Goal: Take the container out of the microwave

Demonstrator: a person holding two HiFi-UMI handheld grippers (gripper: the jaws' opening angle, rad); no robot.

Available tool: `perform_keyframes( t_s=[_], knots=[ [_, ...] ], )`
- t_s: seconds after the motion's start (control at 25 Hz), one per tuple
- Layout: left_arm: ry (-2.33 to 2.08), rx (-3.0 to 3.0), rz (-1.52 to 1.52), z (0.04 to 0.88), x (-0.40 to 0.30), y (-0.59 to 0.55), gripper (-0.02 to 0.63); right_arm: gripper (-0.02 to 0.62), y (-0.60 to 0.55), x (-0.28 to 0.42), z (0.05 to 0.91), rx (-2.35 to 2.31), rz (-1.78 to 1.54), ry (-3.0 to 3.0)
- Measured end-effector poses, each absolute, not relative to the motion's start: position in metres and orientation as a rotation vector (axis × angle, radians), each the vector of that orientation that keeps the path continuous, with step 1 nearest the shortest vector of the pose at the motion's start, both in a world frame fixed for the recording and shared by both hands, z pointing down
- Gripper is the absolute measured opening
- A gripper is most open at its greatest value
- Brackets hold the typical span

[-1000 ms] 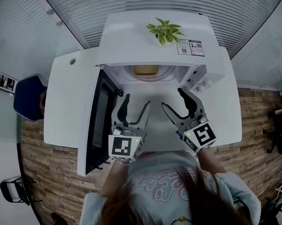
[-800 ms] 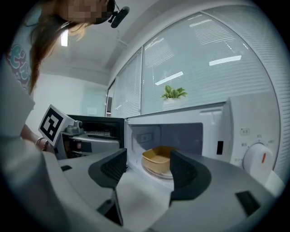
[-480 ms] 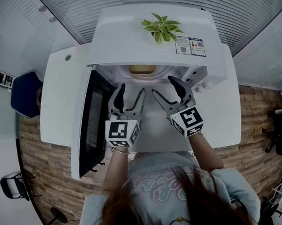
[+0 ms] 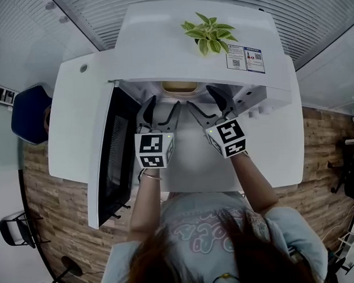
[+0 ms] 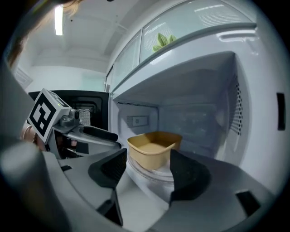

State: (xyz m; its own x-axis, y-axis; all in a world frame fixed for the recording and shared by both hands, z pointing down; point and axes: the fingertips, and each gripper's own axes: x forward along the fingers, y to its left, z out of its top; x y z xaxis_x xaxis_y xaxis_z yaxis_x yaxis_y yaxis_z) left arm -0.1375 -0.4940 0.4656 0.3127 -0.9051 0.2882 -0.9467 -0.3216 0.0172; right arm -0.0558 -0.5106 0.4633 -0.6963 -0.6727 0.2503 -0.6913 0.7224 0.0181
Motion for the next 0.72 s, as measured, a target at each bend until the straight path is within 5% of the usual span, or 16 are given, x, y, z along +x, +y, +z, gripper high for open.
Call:
perform_keyframes(
  t_s=[0.72],
  knots=[
    [-1.589,2.396,0.524,0.496,-0.136,-0.525,0.264,0.285,-0.535,-0.072,0.489,1.01,0.132,-2.559]
  ],
)
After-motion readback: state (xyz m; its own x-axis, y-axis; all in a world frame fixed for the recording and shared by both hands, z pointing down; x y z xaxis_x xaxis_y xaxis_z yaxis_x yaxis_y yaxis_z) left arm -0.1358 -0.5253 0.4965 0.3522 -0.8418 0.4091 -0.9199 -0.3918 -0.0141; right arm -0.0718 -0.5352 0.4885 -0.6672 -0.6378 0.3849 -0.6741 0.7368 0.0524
